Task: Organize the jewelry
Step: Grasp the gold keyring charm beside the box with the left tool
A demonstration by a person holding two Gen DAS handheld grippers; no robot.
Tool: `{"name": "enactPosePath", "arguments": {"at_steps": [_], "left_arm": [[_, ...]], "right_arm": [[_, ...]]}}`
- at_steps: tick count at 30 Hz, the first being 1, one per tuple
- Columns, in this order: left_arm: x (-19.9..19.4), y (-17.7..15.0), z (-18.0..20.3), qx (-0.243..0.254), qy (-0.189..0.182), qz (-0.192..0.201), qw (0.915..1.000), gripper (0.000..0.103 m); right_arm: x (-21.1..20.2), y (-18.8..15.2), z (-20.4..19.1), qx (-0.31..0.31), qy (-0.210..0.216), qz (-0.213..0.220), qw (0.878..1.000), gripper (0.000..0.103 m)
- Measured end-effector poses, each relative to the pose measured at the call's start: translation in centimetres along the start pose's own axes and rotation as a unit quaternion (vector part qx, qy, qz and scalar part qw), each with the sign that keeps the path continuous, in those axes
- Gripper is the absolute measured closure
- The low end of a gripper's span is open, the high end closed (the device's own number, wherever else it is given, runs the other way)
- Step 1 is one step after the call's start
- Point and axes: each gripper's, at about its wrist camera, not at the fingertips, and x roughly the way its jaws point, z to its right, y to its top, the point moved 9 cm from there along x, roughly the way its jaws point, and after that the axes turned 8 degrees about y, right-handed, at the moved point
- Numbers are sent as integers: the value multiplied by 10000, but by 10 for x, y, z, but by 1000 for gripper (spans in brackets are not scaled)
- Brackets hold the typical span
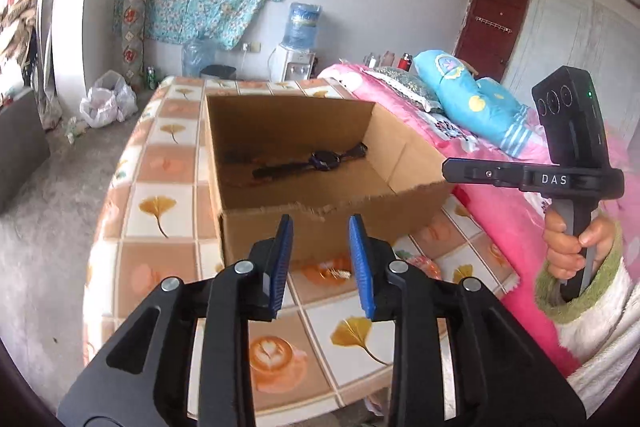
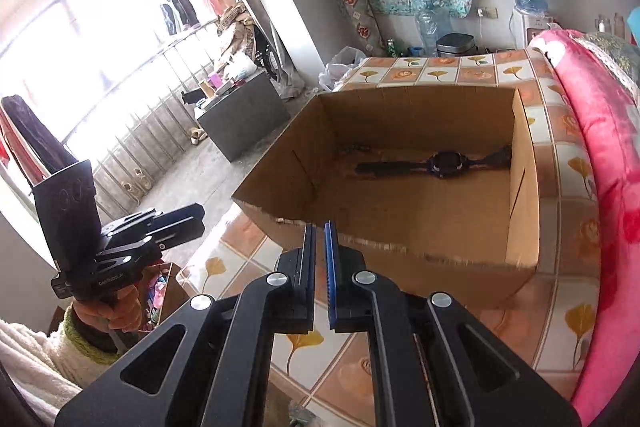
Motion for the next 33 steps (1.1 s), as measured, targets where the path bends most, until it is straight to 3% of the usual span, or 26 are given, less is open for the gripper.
{"name": "enactPosePath", "arguments": {"at_steps": [4,7,11,16,18,20,25,28,30,33], "left_arm": [[28,-42,1,-176,286,-434,9985,75],[53,-66,-7,-90,655,-779,9948,75],[71,-82,-14,153,1047,-957,9898,75],[77,-89,-16,158,1075,-945,9896,75],[79,-91,-16,215,1080,-942,9894,75],[80,-93,-16,287,1071,-930,9895,75],[84,-95,-16,297,1027,-933,9899,75],[83,-96,-16,258,983,-882,9909,75],[82,-97,-17,257,984,-853,9912,75],[80,-99,-18,214,950,-809,9920,75]], "right_arm": [[23,-40,9,341,36,-261,9991,97],[55,-57,12,16,-239,-615,9978,97],[84,-64,19,-400,-578,-1012,9924,97],[110,-61,23,-898,-741,-1468,9823,97],[114,-64,26,-1064,-872,-1615,9772,83],[116,-61,26,-1229,-906,-1682,9739,75],[124,-61,24,-1474,-1010,-1921,9650,75],[131,-66,27,-1474,-1024,-2113,9608,82],[137,-68,24,-1421,-982,-2191,9603,96],[132,-72,19,-1303,-969,-2230,9612,99]]}}
